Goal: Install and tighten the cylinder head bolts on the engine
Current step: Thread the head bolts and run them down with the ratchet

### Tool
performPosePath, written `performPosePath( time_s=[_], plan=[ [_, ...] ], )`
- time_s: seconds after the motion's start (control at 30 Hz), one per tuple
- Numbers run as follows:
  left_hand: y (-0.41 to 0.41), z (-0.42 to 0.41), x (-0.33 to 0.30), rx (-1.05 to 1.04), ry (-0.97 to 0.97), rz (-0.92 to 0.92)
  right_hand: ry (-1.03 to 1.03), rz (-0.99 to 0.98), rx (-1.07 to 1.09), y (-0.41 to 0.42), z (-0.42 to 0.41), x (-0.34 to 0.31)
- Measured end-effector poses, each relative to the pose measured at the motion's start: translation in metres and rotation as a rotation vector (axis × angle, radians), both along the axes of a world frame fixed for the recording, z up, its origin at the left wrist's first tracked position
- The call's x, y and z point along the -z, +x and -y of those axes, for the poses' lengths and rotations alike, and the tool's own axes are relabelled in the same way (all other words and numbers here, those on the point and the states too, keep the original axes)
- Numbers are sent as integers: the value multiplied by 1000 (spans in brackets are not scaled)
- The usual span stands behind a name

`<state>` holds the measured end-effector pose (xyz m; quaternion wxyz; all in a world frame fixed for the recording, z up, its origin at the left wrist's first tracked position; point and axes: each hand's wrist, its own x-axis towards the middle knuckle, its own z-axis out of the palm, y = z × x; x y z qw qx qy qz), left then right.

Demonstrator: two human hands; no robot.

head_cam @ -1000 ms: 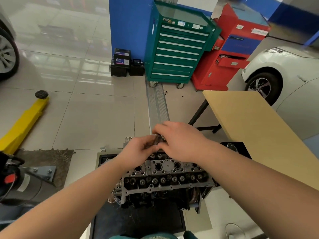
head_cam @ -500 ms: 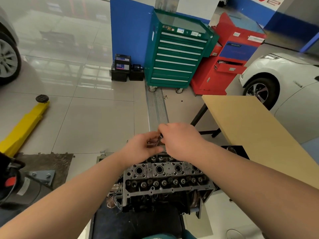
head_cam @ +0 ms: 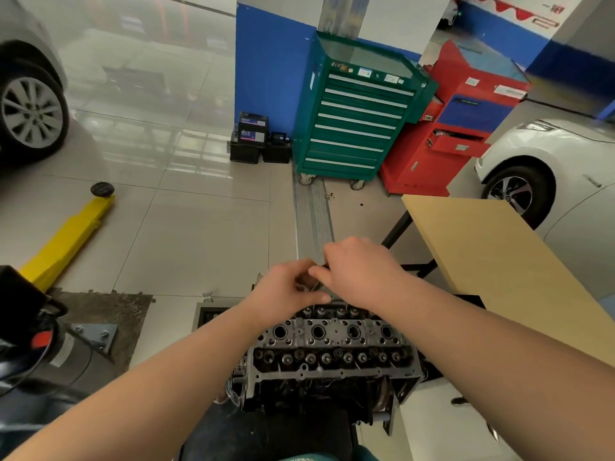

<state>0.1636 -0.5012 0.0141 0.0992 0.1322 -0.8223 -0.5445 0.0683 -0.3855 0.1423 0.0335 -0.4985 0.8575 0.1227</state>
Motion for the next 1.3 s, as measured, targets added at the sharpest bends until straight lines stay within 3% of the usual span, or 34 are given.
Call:
performPosePath(
  time_s=[0.27,0.5,0.6,0.7,0.8,0.9,1.0,1.13,1.3],
  plan=[
    [-1,4,-3,24,-30,-28,24,162,-199,-8,-10,2],
    [-3,-3,-2,-101,-69,-68,1,-52,89,4,3,21],
    [-1,1,0,-15,-60,-57,-80,71,-69,-2,-5,12],
    [3,8,0,77,-13,-38,-4,188,-294,-5,-14,5],
    [6,5,1,85,23,-24,-19,67,-199,-1,-11,9],
    [7,-5,4,-48,-1,-65,-58,-133,-142,6,-3,19],
    [5,-9,5,-116,-109,-91,-72,-66,-191,5,-2,20],
    [7,-6,0,-21,-169,-15,-19,126,-410,-13,-11,12],
    [11,-21,4,-61,-39,-76,-60,-61,-217,-12,-12,28]
  ],
)
